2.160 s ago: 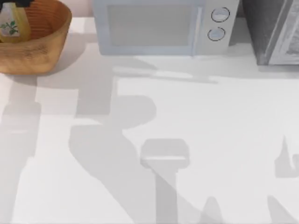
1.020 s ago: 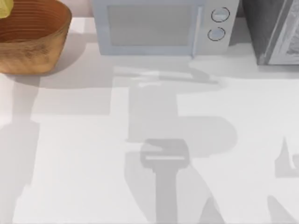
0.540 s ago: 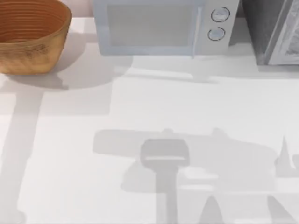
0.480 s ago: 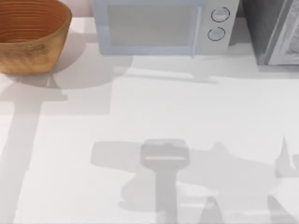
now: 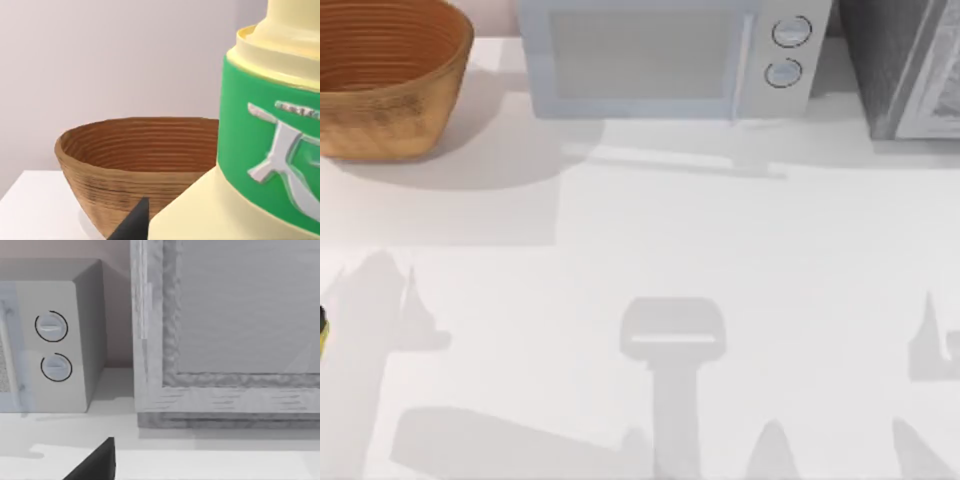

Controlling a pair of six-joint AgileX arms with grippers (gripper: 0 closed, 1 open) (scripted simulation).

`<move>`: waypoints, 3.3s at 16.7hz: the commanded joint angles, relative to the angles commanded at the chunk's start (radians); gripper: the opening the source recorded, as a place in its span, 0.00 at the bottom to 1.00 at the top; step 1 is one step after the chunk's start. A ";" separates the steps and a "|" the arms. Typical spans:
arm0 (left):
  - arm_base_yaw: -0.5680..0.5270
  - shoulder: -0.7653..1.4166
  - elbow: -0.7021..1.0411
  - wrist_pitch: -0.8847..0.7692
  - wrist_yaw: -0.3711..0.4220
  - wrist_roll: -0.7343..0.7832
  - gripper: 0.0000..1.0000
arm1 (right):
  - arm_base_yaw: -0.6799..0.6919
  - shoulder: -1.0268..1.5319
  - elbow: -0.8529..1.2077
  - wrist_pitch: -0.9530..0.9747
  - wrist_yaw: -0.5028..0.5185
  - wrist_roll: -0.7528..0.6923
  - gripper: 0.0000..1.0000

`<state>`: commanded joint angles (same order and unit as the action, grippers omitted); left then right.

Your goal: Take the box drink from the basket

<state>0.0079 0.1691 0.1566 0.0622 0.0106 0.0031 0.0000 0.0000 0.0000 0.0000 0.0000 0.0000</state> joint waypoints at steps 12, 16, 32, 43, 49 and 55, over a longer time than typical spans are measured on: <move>-0.006 -0.153 -0.149 -0.049 -0.022 -0.002 0.00 | 0.000 0.000 0.000 0.000 0.000 0.000 1.00; -0.018 -0.015 -0.114 0.090 -0.139 -0.002 0.00 | 0.000 0.000 0.000 0.000 0.000 0.000 1.00; -0.085 0.741 0.008 0.716 -0.621 0.020 0.00 | 0.000 0.000 0.000 0.000 0.000 0.000 1.00; -0.062 0.876 0.001 0.835 -0.631 0.022 0.00 | 0.000 0.000 0.000 0.000 0.000 0.000 1.00; 0.002 1.159 0.008 1.123 -0.565 0.022 0.00 | 0.000 0.000 0.000 0.000 0.000 0.000 1.00; 0.048 1.356 0.009 1.320 -0.509 0.021 0.00 | 0.000 0.000 0.000 0.000 0.000 0.000 1.00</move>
<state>0.0557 1.5246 0.1659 1.3820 -0.4985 0.0245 0.0000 0.0000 0.0000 0.0000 0.0000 0.0000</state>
